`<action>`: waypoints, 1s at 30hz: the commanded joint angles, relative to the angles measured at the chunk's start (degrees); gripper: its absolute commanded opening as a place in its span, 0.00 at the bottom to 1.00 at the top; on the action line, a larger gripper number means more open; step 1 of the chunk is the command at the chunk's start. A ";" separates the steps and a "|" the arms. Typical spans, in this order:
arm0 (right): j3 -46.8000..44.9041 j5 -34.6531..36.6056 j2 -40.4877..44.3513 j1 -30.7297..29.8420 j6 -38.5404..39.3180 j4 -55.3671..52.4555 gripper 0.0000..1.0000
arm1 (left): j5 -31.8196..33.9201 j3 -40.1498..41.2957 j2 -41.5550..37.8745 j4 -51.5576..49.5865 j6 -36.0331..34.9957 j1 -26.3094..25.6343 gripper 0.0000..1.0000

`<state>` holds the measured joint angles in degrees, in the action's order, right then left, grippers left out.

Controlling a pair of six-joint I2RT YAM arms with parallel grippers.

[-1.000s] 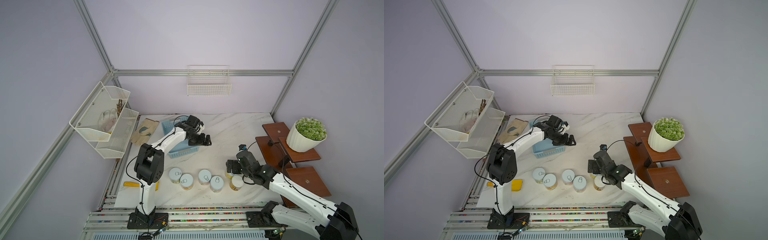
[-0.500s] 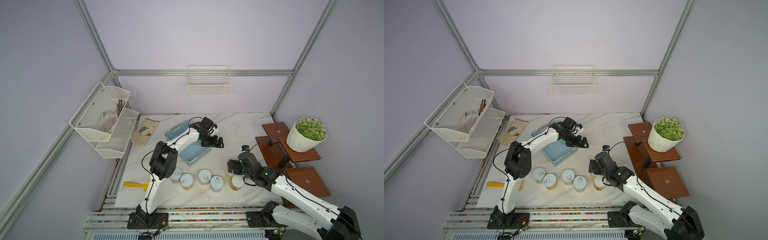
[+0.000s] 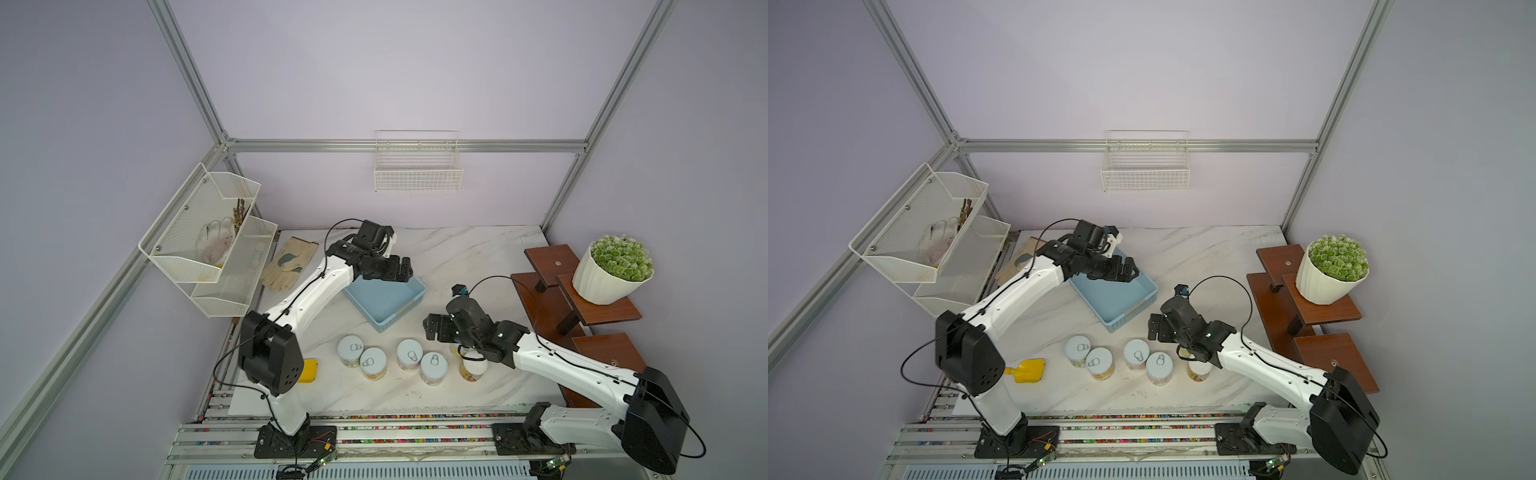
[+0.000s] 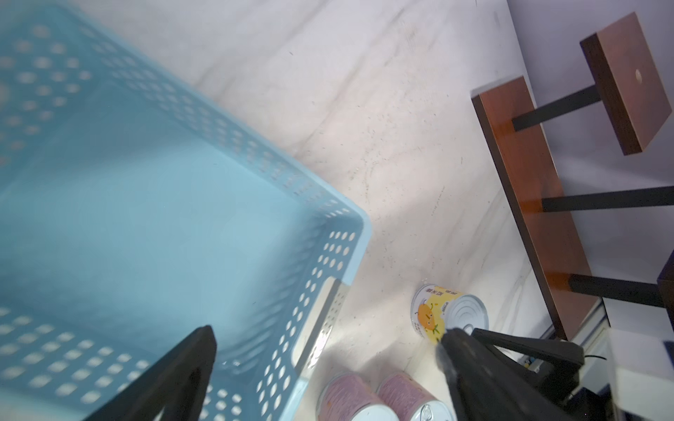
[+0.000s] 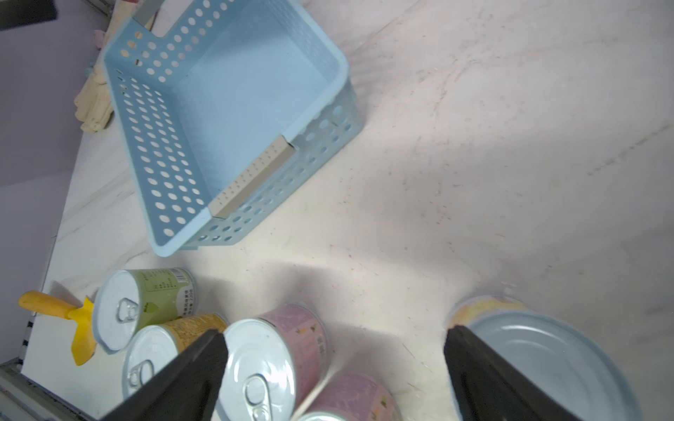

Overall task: Put the canned food in the basket
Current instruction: Adjust the basket at the center of the board.

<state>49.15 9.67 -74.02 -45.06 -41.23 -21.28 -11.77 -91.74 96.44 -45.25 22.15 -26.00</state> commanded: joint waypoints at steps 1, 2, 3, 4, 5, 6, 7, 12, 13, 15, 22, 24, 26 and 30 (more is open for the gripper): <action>5.35 1.14 -5.76 -1.71 -3.22 3.25 0.99 | 3.06 7.25 -7.63 2.07 2.18 3.32 1.00; 7.19 1.52 -7.93 -2.12 -3.86 3.09 0.99 | 3.23 9.82 -9.99 2.85 2.39 4.41 1.00; 8.85 1.61 -9.91 -2.43 -4.36 2.76 0.99 | 3.48 11.64 -11.76 3.18 2.60 5.31 1.00; 10.60 1.38 -11.95 -2.49 -4.76 2.56 0.99 | 3.51 13.54 -13.60 3.24 2.88 6.34 1.00; 12.27 1.03 -13.75 -2.56 -5.13 2.18 0.99 | 3.44 15.00 -14.90 3.18 3.13 7.40 1.00; 13.80 0.82 -16.22 -2.56 -5.46 1.92 0.99 | 3.40 16.26 -17.20 3.16 3.32 8.10 1.00; 15.31 0.62 -18.11 -2.65 -5.97 1.41 0.99 | 3.49 17.41 -18.52 3.03 3.40 8.81 1.00; 22.13 -0.29 -25.75 -2.80 -6.62 -2.71 0.92 | 4.20 20.56 -22.24 2.32 3.42 10.57 1.00; 23.51 -0.40 -27.25 -2.80 -6.64 -3.48 0.90 | 4.39 20.85 -22.68 2.30 3.42 10.80 1.00; 26.19 -0.34 -29.71 -2.76 -6.50 -5.01 0.86 | 4.65 21.16 -23.29 2.19 3.34 10.97 1.00; 34.78 1.60 -37.30 -2.67 -5.46 -10.98 0.80 | 4.69 21.26 -23.58 1.76 3.16 11.38 1.00; 37.94 2.80 -39.44 -2.71 -5.05 -14.34 0.77 | 4.73 21.09 -23.46 1.59 2.99 11.36 1.00; 39.88 4.56 -40.88 -2.58 -4.74 -17.13 0.72 | 4.91 21.03 -23.29 1.42 2.82 11.46 1.00; 41.59 8.10 -41.78 -1.85 -4.52 -20.84 0.59 | 5.18 20.91 -22.75 1.26 2.76 11.50 1.00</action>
<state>89.10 13.50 -115.63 -47.27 -46.41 -36.25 -7.16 -70.46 74.26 -44.34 24.91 -14.96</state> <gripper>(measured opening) 0.602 0.998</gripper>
